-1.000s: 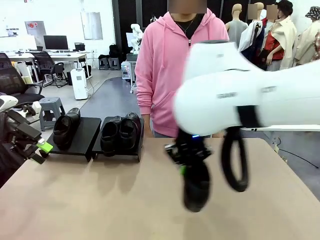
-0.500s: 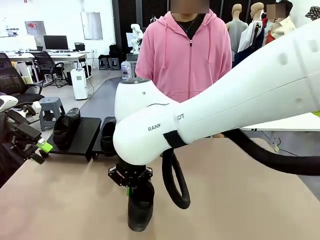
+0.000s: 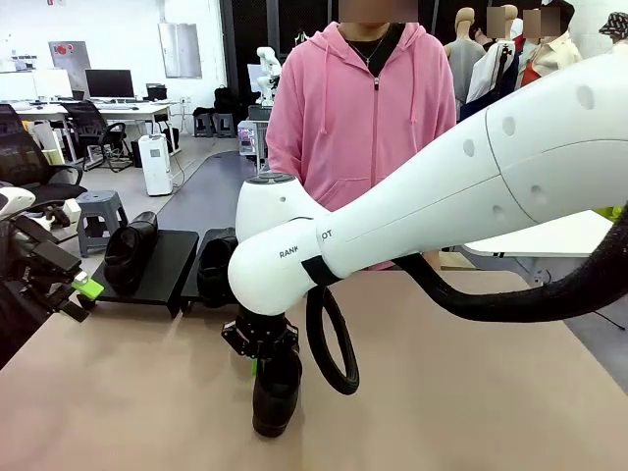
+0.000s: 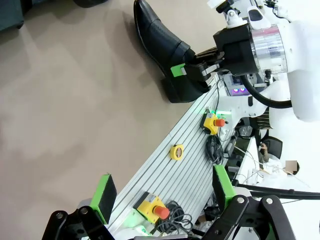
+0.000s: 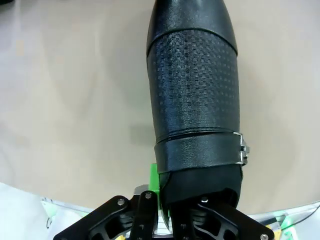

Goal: Organize the shoes by placing them on the stand.
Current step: Pick up one Shoe and place it in the middle of the table.

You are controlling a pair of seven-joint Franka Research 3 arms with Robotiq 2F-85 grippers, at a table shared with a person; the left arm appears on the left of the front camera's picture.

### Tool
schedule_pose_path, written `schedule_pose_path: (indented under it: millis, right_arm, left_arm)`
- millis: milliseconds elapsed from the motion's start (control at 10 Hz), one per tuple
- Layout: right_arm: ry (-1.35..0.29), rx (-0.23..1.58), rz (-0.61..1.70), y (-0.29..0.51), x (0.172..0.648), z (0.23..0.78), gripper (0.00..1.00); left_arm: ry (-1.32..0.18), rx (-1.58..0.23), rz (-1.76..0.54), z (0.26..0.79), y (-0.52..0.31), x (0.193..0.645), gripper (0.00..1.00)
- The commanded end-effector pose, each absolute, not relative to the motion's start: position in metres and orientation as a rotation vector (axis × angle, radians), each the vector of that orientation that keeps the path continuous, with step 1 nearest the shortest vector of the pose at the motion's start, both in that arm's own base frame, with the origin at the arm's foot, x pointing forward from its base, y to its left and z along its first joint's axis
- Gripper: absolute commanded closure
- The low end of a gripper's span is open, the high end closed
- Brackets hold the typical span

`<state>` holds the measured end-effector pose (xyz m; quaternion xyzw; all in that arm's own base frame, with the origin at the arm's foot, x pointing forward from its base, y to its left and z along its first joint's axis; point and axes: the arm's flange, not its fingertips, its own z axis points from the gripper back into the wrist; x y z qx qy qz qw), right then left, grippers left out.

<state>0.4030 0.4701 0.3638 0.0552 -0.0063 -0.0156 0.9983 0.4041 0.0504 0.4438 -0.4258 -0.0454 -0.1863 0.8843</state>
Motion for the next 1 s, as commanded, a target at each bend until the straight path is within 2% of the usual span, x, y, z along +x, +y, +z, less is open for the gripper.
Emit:
schedule_pose_path:
  millis: [0, 200, 400, 700, 900]
  right_arm:
    - [-0.033, 0.128, -0.044, 0.477, 0.391, 0.373, 0.00]
    - [0.014, 0.128, -0.064, 0.452, 0.381, 0.399, 0.00]
    - [-0.051, 0.156, -0.110, 0.361, 0.361, 0.474, 0.00]
    - [-0.100, 0.477, -0.076, 0.175, 0.320, 0.540, 0.00]
    - [-0.125, 0.648, -0.153, 0.095, 0.314, 0.532, 0.00]
  left_arm:
    - [-0.089, -0.884, -0.394, 0.445, 0.052, 0.401, 0.00]
    - [-0.089, -0.884, -0.394, 0.445, 0.052, 0.401, 0.00]
    - [-0.089, -0.884, -0.394, 0.445, 0.052, 0.401, 0.00]
    - [-0.089, -0.884, -0.394, 0.445, 0.052, 0.401, 0.00]
    - [-0.089, -0.884, -0.394, 0.445, 0.052, 0.401, 0.00]
